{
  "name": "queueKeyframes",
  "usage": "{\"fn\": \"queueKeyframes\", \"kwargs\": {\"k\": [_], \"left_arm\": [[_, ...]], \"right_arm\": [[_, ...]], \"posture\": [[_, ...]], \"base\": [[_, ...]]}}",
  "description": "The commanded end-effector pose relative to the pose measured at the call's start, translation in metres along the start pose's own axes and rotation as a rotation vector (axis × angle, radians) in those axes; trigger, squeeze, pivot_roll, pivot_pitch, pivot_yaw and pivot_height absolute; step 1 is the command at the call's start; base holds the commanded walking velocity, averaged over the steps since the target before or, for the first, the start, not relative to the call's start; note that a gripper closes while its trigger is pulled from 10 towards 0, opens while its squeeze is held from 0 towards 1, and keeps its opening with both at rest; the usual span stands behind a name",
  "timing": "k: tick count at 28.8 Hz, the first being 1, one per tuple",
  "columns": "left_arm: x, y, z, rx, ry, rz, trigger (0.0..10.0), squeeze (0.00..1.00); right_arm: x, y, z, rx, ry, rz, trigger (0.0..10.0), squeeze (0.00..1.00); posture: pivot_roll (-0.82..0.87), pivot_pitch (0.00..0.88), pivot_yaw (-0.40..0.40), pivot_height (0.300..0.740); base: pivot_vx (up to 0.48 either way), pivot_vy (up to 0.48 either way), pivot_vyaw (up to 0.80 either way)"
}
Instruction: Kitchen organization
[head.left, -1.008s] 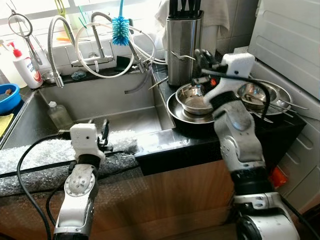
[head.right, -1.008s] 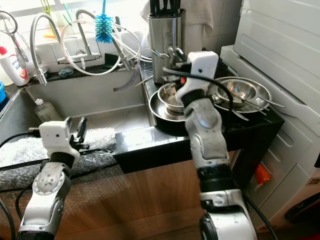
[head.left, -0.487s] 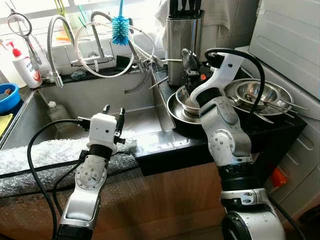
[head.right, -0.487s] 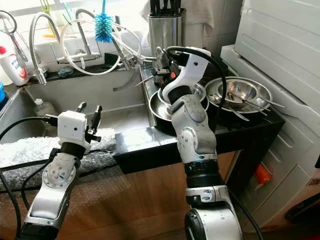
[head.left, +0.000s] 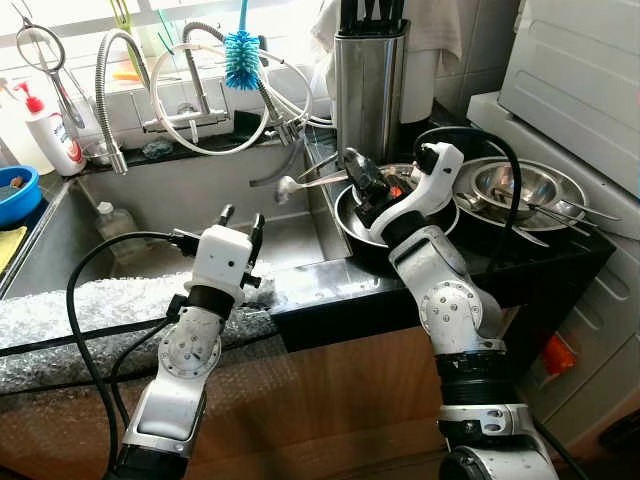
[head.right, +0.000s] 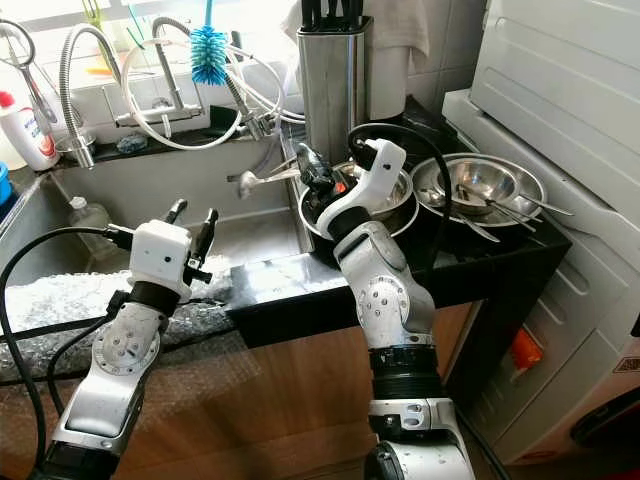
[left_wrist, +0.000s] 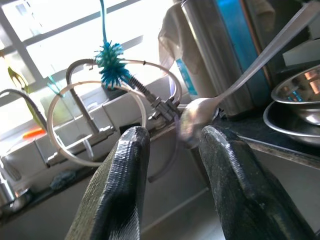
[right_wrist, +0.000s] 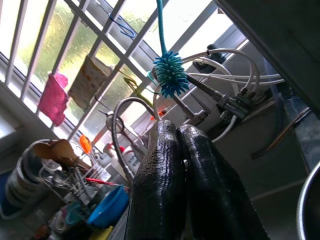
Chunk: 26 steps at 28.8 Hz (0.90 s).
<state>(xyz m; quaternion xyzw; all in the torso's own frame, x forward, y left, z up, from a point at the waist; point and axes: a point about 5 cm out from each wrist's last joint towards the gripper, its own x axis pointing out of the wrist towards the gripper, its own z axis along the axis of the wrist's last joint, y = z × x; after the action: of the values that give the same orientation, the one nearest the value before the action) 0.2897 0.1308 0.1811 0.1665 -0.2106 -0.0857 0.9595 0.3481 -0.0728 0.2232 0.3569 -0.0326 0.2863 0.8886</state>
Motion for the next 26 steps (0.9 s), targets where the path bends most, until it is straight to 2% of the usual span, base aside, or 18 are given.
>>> {"fn": "queueKeyframes", "kwargs": {"k": [1, 4, 12, 13, 14, 18, 19, 20, 26], "left_arm": [[0.004, 0.002, 0.009, 0.038, -0.046, -0.012, 10.0, 0.00], [0.004, 0.000, 0.011, 0.052, -0.057, -0.027, 10.0, 0.00], [0.008, -0.005, 0.016, 0.094, -0.084, -0.080, 10.0, 0.00], [0.008, -0.006, 0.017, 0.091, -0.085, -0.088, 10.0, 0.63], [0.008, -0.008, 0.017, 0.091, -0.085, -0.094, 10.0, 1.00], [0.008, -0.010, 0.017, 0.109, -0.086, -0.104, 10.0, 1.00], [0.008, -0.011, 0.017, 0.111, -0.087, -0.106, 10.0, 0.79], [0.008, -0.011, 0.017, 0.118, -0.089, -0.113, 10.0, 0.00], [0.010, -0.013, 0.018, 0.139, -0.095, -0.134, 10.0, 0.00]], "right_arm": [[0.002, 0.009, 0.002, 0.035, -0.015, 0.040, 10.0, 0.00], [0.001, 0.009, 0.001, 0.089, -0.009, 0.054, 10.0, 0.00], [-0.002, 0.011, -0.004, 0.129, 0.012, 0.078, 10.0, 0.00], [-0.002, 0.012, -0.004, 0.130, 0.014, 0.086, 10.0, 0.00], [-0.002, 0.012, -0.004, 0.129, 0.017, 0.092, 10.0, 0.00], [-0.004, 0.014, -0.007, 0.125, 0.037, 0.118, 10.0, 0.00], [-0.004, 0.014, -0.007, 0.131, 0.038, 0.122, 10.0, 0.00], [-0.005, 0.014, -0.008, 0.140, 0.043, 0.133, 10.0, 0.00], [-0.008, 0.021, -0.015, 0.109, 0.088, 0.195, 10.0, 0.00]], "posture": [[0.01, 0.000, 0.090, 0.740], [0.02, 0.000, 0.088, 0.740], [0.02, 0.000, 0.084, 0.740], [0.02, 0.000, 0.084, 0.740], [0.02, 0.000, 0.084, 0.740], [0.02, 0.000, 0.083, 0.740], [0.02, 0.000, 0.083, 0.740], [0.02, 0.000, 0.082, 0.740], [0.02, 0.000, 0.082, 0.740]], "base": [[0.000, 0.000, 0.00], [0.000, 0.000, 0.00], [0.000, 0.000, 0.00], [0.000, 0.000, 0.00], [0.000, 0.000, 0.00], [0.000, 0.000, 0.00], [0.000, 0.000, 0.00], [0.000, 0.000, 0.00], [0.000, 0.000, 0.00]]}}
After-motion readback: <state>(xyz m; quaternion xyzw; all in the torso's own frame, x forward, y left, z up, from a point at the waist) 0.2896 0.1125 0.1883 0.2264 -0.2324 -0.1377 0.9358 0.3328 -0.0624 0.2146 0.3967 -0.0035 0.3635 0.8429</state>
